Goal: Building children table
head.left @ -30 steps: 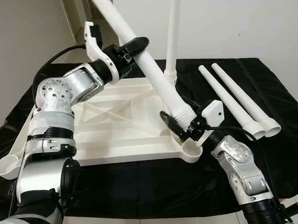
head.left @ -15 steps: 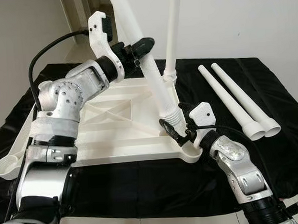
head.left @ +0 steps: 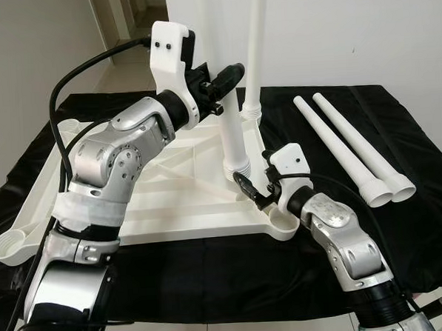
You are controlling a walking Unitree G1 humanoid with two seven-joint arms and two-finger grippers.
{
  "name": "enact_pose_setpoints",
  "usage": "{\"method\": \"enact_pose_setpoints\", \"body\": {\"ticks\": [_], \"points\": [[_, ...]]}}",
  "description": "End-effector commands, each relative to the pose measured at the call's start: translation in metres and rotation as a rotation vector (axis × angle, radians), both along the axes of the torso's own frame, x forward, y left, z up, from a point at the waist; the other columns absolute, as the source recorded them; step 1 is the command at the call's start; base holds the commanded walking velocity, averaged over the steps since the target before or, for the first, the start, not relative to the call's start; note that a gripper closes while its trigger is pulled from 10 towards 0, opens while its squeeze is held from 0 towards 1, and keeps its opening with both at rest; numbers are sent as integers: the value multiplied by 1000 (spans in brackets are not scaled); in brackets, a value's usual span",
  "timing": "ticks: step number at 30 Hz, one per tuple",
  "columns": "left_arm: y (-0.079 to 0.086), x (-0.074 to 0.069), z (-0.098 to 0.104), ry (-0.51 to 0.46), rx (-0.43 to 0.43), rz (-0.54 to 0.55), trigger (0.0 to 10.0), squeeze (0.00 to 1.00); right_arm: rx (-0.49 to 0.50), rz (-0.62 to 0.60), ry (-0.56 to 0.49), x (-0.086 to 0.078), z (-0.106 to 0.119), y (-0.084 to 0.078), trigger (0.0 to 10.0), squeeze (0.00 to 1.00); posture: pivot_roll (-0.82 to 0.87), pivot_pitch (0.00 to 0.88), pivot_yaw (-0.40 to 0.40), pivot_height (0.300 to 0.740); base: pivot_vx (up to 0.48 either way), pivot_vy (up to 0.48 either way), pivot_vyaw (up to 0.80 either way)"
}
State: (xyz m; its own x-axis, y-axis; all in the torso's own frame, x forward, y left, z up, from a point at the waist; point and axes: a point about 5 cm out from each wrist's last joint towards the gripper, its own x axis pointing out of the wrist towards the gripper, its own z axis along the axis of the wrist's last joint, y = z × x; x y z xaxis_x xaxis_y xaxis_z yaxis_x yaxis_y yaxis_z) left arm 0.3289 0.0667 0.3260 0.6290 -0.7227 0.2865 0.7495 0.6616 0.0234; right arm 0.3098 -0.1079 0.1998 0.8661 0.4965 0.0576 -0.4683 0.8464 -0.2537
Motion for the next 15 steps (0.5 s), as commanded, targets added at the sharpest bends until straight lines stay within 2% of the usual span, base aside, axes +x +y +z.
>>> {"method": "enact_pose_setpoints", "body": {"ticks": [1, 6, 9, 11, 15], "points": [[-11, -7, -5, -3, 36, -108, 10000, 0, 21, -20, -23, 4, 9, 1, 10000, 0, -47, 63, 56, 740, 0, 0, 0], [-14, -10, -5, -13, 34, -119, 10000, 0, 33, 5, -32, 7, 13, 9, 10000, 0, -43, 65, 57, 740, 0, 0, 0], [-17, -13, -7, -17, 35, -127, 10000, 0, 40, 60, -65, 6, 19, 18, 10000, 0, -39, 67, 55, 740, 0, 0, 0], [-17, -13, -7, -17, 35, -127, 10000, 0, 40, 60, -65, 6, 19, 18, 10000, 0, -39, 67, 55, 740, 0, 0, 0], [-17, -12, -9, -20, 33, -120, 10000, 0, 34, 173, -87, 0, 21, 28, 10000, 0, -37, 68, 53, 740, 0, 0, 0]]}}
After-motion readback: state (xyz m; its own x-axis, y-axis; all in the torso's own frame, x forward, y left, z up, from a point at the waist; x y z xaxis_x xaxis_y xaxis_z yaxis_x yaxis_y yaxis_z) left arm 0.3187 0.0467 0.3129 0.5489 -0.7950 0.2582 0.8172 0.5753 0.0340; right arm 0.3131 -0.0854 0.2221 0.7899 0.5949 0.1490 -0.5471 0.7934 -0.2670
